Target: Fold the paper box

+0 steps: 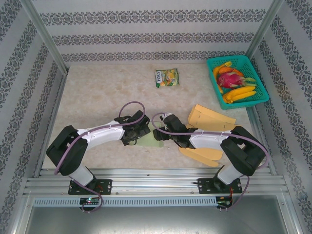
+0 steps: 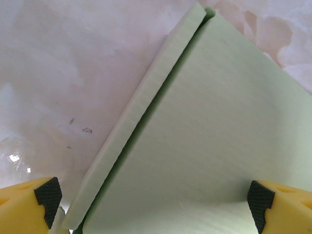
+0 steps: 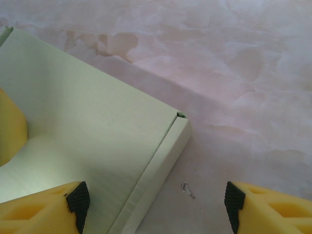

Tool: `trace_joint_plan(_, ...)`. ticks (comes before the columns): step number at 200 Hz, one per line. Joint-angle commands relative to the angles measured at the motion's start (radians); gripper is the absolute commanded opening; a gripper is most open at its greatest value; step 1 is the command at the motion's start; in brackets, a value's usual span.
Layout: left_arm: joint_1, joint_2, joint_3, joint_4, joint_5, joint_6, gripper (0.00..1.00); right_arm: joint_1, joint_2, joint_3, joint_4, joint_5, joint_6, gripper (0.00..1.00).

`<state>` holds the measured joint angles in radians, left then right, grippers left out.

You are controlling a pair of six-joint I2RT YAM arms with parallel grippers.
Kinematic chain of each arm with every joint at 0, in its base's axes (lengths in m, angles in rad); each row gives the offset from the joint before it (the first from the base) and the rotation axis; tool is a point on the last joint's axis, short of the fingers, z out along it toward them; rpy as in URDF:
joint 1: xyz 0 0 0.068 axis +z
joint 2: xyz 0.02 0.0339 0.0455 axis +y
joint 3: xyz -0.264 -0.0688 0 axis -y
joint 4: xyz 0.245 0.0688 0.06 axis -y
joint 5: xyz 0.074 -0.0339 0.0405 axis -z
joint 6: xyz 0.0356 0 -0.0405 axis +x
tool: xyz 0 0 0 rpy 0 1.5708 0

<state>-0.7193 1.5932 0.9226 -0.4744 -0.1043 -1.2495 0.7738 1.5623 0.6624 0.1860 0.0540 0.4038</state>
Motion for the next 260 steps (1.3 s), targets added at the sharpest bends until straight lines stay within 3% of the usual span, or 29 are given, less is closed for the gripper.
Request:
trace_joint_plan(1, -0.012, 0.013, 0.015, -0.019, -0.005, -0.033, 1.0, -0.006, 0.009, -0.017, -0.014, -0.022, -0.007, 0.75)
trace_joint_plan(172, -0.019, 0.019, -0.07, 0.031, -0.015, -0.079, 0.95, -0.003, -0.017, -0.018, -0.027, -0.017, 0.002, 0.76)
trace_joint_plan(214, -0.019, 0.014, -0.081, 0.031, -0.02, -0.077, 0.95, 0.038, -0.112, -0.021, -0.078, 0.018, 0.02, 0.76)
trace_joint_plan(260, -0.019, 0.007, -0.085, 0.026, -0.021, -0.074, 0.95, 0.097, -0.264, -0.066, -0.131, 0.068, 0.107, 0.7)
